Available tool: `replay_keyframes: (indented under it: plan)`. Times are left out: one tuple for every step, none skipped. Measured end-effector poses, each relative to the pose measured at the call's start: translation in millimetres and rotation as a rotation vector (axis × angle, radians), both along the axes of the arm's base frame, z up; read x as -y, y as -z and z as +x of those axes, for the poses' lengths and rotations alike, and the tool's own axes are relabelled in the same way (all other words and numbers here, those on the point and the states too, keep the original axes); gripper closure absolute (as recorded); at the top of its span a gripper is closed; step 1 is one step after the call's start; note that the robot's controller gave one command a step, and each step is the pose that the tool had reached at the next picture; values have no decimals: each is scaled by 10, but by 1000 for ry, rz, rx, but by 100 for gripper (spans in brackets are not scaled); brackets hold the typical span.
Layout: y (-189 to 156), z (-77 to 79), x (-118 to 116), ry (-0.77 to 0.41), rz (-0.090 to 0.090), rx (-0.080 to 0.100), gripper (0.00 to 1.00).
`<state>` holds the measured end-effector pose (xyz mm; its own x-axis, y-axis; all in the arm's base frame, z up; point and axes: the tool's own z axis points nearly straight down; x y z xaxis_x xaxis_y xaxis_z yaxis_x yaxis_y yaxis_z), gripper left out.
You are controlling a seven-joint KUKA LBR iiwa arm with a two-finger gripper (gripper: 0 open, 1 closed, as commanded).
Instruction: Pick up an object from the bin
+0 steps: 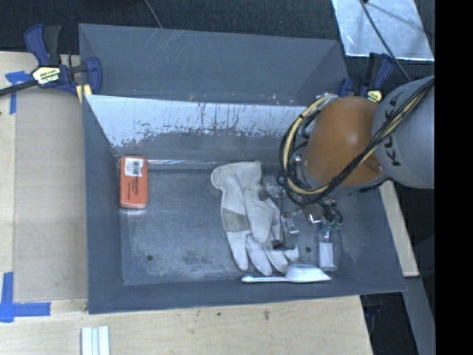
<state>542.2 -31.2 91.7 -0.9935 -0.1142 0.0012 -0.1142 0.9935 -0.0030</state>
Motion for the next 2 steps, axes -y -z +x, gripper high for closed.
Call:
replay_keyframes:
  plan:
    - [166, 513, -95, -90, 4, 14, 100]
    - [164, 515, -95, -90, 4, 15, 100]
